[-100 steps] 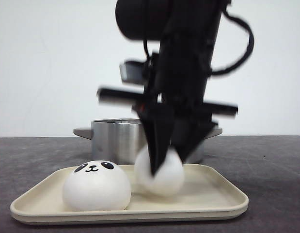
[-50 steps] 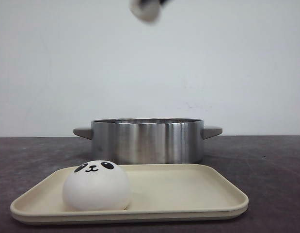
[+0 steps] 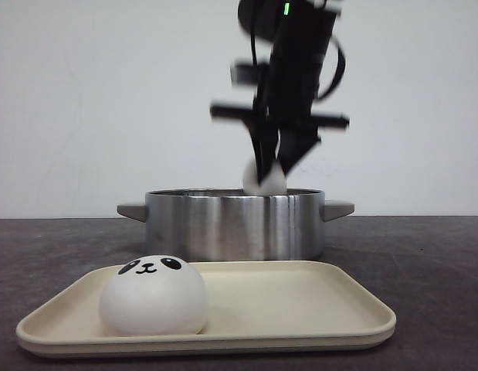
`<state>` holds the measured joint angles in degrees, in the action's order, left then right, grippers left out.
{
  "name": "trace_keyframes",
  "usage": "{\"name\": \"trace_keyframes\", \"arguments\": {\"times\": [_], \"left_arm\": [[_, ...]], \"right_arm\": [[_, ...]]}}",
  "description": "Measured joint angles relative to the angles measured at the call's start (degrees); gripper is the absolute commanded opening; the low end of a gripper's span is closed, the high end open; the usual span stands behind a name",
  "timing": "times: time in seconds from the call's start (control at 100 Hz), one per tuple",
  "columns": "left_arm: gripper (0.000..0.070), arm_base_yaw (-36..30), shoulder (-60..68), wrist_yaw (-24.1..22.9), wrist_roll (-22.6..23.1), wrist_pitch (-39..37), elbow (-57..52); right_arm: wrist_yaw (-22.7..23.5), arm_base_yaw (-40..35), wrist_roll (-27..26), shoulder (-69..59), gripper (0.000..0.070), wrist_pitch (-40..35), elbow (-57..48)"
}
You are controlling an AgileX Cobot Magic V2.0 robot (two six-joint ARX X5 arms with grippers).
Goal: Steam buns
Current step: 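Carry the bun with the right gripper into the pot and release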
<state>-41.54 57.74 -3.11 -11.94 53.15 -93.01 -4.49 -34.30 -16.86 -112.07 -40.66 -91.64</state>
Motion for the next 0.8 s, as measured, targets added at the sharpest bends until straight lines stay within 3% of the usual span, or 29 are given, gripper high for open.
{"name": "trace_keyframes", "arguments": {"times": [0.07, 0.17, 0.26, 0.59, 0.8], "left_arm": [[0.0475, 0.0, 0.0, 0.0, 0.0, 0.9, 0.0], [0.0475, 0.0, 0.0, -0.07, 0.0, 1.99, 0.0], [0.0475, 0.0, 0.0, -0.15, 0.0, 2.73, 0.0], [0.0475, 0.0, 0.07, -1.09, 0.0, 2.89, 0.0], [0.0475, 0.0, 1.55, -1.09, 0.0, 5.22, 0.13]], "right_arm": [[0.15, 0.02, 0.22, -1.38, 0.0059, -0.04, 0.07], [0.2, 0.02, 0.55, -2.12, 0.031, 0.11, 0.07], [0.15, 0.02, 0.55, -2.14, 0.0446, 0.22, 0.07], [0.2, 0.24, 0.55, -2.14, 0.0503, -0.61, 0.04], [0.17, 0.61, 0.61, -2.16, 0.0502, -7.52, -4.9]]}}
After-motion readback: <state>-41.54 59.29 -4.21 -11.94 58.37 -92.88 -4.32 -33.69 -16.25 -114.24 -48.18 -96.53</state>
